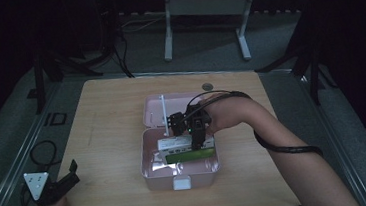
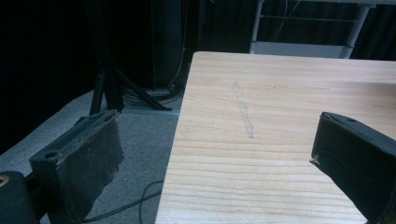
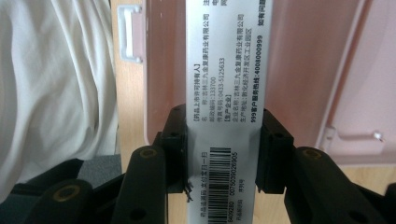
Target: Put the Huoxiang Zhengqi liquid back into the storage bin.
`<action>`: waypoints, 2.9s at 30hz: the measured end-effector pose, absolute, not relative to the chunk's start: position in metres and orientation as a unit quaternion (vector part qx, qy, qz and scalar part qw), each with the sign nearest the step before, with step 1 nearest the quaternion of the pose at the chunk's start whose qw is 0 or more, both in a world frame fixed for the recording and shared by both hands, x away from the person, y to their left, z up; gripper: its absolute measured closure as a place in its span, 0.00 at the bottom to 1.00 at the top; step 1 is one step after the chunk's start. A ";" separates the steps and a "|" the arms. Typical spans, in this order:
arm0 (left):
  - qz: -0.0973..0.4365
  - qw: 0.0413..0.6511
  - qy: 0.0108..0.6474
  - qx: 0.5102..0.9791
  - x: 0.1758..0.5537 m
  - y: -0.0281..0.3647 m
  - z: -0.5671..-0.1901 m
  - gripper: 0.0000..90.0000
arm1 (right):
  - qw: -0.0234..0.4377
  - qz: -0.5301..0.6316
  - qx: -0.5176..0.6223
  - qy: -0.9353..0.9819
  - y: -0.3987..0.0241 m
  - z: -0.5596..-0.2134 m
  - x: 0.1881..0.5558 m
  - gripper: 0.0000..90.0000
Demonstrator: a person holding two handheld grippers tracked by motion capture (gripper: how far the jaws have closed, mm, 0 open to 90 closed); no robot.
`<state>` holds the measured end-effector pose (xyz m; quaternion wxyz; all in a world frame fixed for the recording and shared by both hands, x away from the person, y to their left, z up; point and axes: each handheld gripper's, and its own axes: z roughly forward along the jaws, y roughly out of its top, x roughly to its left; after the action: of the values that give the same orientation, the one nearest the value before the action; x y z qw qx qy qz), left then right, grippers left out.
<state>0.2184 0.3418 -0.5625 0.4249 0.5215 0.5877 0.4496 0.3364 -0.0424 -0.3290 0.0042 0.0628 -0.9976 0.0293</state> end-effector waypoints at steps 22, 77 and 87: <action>0.451 0.425 0.587 0.521 0.219 0.341 -0.563 0.02 | 0.035 0.029 0.055 -0.997 -0.037 -0.403 0.338 0.69; 0.452 0.422 0.587 0.522 0.219 0.341 -0.563 0.02 | -0.048 -0.194 0.002 -0.980 -0.122 -0.363 0.351 0.15; 0.452 0.421 0.587 0.523 0.219 0.341 -0.563 0.02 | -0.097 -0.257 -0.056 -0.960 -0.176 -0.358 0.367 0.15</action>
<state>0.2191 0.3407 -0.5626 0.4214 0.5230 0.5872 0.4517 0.3673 -0.1757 -0.3585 -0.0973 -0.0560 -0.9598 -0.2572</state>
